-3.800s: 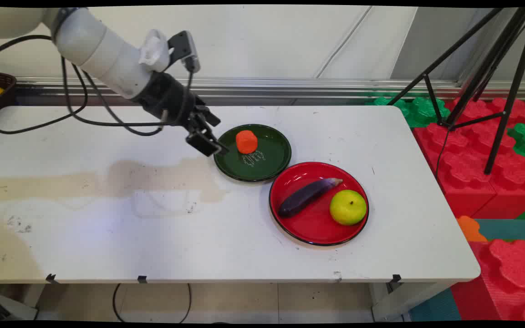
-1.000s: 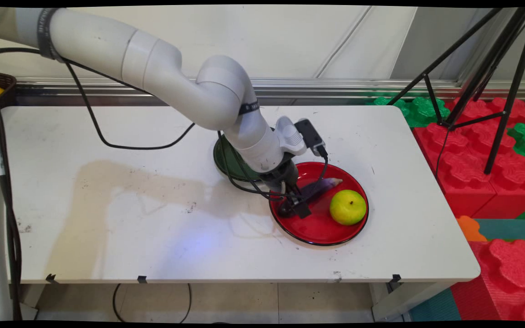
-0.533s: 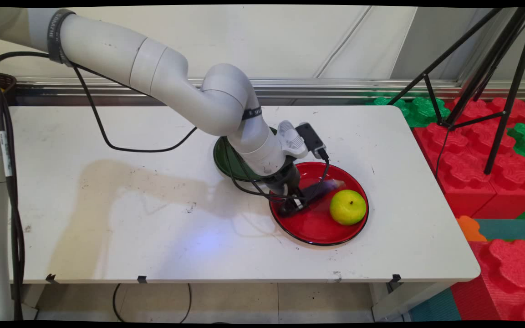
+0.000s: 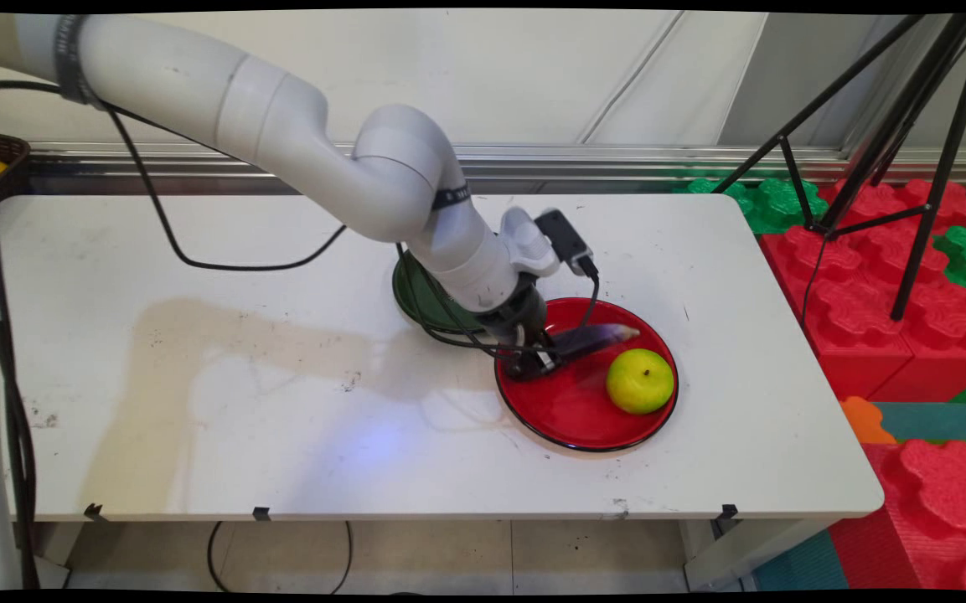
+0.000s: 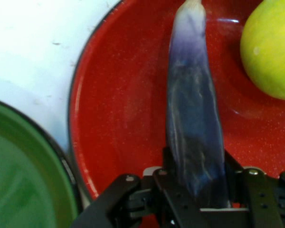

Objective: Place the picked object on the table

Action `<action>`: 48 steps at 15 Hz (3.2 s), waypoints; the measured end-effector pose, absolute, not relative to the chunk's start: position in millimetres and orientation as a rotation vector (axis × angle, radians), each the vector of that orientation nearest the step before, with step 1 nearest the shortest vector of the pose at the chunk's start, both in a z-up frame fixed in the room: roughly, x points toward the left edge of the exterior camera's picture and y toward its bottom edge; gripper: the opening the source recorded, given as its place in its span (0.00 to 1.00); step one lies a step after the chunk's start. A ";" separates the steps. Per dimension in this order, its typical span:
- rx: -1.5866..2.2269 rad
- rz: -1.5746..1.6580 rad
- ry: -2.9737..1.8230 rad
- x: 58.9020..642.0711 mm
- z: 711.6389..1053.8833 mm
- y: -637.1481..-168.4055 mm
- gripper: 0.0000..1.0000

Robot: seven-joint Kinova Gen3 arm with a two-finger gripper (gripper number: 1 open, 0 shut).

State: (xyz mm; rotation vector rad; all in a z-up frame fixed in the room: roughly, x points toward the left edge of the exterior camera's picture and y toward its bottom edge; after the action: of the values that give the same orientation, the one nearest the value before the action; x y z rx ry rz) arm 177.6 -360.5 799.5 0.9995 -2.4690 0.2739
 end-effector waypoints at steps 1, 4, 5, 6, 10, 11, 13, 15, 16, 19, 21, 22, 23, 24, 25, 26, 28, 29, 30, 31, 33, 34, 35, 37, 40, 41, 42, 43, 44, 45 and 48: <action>1.002 0.287 -2.463 180.2 804.7 -358.6 0.00; 0.998 0.319 -2.453 188.1 819.6 -353.4 0.00; 0.995 0.333 -2.449 192.2 826.9 -351.0 0.00; 0.990 0.352 -2.444 197.6 836.0 -348.3 0.00; 0.970 0.417 -2.430 221.3 867.5 -339.1 0.00; 0.969 0.431 -2.426 228.4 874.6 -336.5 0.00; 0.971 0.453 -2.419 241.3 885.0 -331.4 0.00; 0.992 0.472 -2.408 261.1 896.2 -322.2 0.00; 1.005 0.475 -2.405 269.3 899.3 -317.1 0.00; 1.048 0.460 -2.403 292.6 903.9 -296.5 0.00; 1.073 0.446 -2.406 302.9 903.5 -284.9 0.00; 1.091 0.434 -2.409 309.6 902.0 -276.5 0.00; 1.109 0.423 -2.412 315.9 900.4 -268.3 0.00; 1.125 0.413 -2.415 321.0 898.4 -261.4 0.00; 1.136 0.407 -2.416 324.3 896.9 -256.9 0.00; 1.153 0.398 -2.418 328.9 894.5 -250.5 0.00; 1.186 0.387 -2.418 336.4 889.9 -241.1 0.00; 1.207 0.380 -2.419 341.3 886.4 -235.4 0.00; 1.224 0.373 -2.419 344.9 883.4 -231.0 0.00; 1.234 0.368 -2.419 347.1 881.0 -228.5 0.00; 1.263 0.352 -2.419 352.4 873.2 -222.2 0.00; 1.274 0.344 -2.418 354.2 869.0 -220.4 0.00; 1.285 0.338 -2.416 355.6 864.9 -219.2 0.00; 1.297 0.331 -2.412 356.8 858.8 -219.4 0.00; 1.310 0.327 -2.402 357.6 849.4 -222.3 0.00; 1.313 0.327 -2.400 357.6 847.0 -223.2 0.00; 1.319 0.325 -2.397 357.5 843.5 -224.3 0.00; 1.322 0.323 -2.395 357.4 841.2 -225.1 0.00; 1.327 0.320 -2.394 357.2 837.8 -226.2 0.00; 1.329 0.319 -2.393 357.1 835.6 -227.0 0.00; 1.327 0.314 -2.397 356.9 827.2 -230.0 0.00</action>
State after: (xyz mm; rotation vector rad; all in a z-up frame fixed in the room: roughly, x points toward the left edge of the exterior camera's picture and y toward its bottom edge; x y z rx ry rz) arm 356.9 -230.0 827.2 1.3266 -2.3969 0.3143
